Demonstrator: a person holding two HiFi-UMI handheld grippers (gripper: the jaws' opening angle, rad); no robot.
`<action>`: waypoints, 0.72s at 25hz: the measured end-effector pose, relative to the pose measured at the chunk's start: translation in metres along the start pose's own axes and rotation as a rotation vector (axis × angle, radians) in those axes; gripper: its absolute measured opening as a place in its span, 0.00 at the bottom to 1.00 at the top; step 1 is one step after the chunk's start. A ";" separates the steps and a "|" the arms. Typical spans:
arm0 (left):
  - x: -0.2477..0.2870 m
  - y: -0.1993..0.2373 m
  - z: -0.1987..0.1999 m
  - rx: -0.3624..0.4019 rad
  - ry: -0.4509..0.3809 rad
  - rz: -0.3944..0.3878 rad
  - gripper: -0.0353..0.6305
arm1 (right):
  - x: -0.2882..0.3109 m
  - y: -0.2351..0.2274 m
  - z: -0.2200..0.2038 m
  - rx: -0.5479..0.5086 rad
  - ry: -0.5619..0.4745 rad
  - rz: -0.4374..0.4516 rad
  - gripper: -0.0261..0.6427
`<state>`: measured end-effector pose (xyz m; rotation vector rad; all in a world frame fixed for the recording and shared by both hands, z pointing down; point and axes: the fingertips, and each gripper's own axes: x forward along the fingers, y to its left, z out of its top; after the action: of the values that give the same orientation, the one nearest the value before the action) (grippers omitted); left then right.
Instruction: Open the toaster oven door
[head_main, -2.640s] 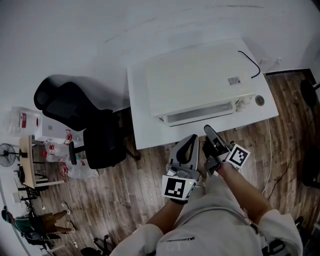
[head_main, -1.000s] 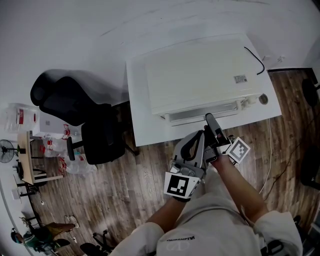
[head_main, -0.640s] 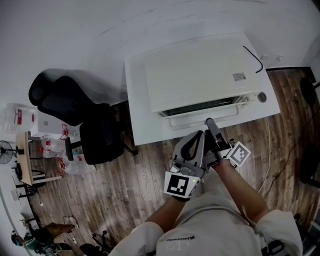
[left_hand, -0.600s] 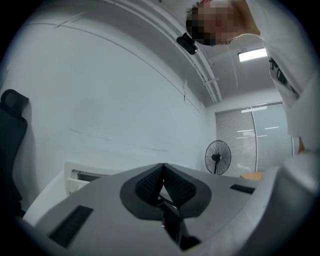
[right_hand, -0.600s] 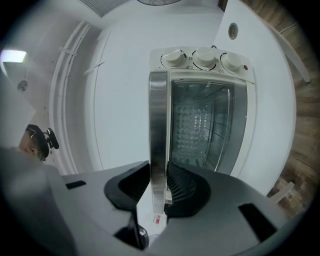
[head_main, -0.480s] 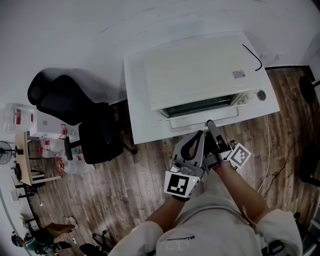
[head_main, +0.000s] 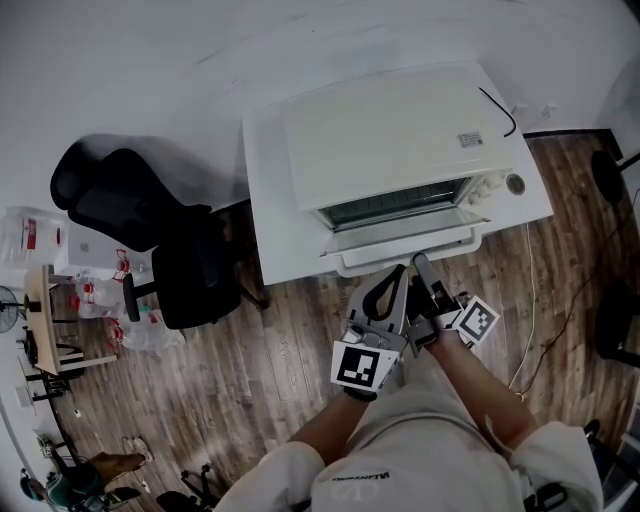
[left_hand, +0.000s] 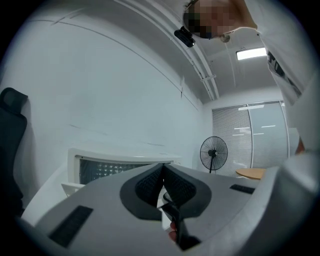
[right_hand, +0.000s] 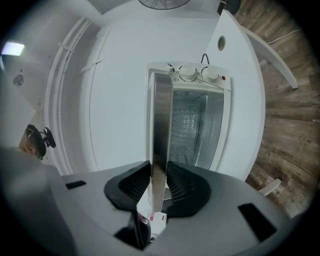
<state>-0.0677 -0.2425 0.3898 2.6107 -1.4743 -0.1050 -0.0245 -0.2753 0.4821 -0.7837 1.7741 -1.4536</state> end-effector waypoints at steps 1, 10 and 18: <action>-0.001 -0.001 -0.004 0.002 0.007 0.001 0.06 | -0.004 -0.002 -0.001 0.000 0.000 -0.006 0.21; -0.018 -0.007 -0.040 0.027 0.067 0.015 0.06 | -0.030 -0.019 -0.014 -0.008 0.012 -0.050 0.21; -0.033 -0.011 -0.054 0.018 0.078 0.018 0.06 | -0.048 -0.034 -0.022 -0.012 0.001 -0.073 0.21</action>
<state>-0.0688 -0.2036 0.4412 2.5829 -1.4791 0.0122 -0.0150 -0.2304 0.5250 -0.8621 1.7729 -1.4929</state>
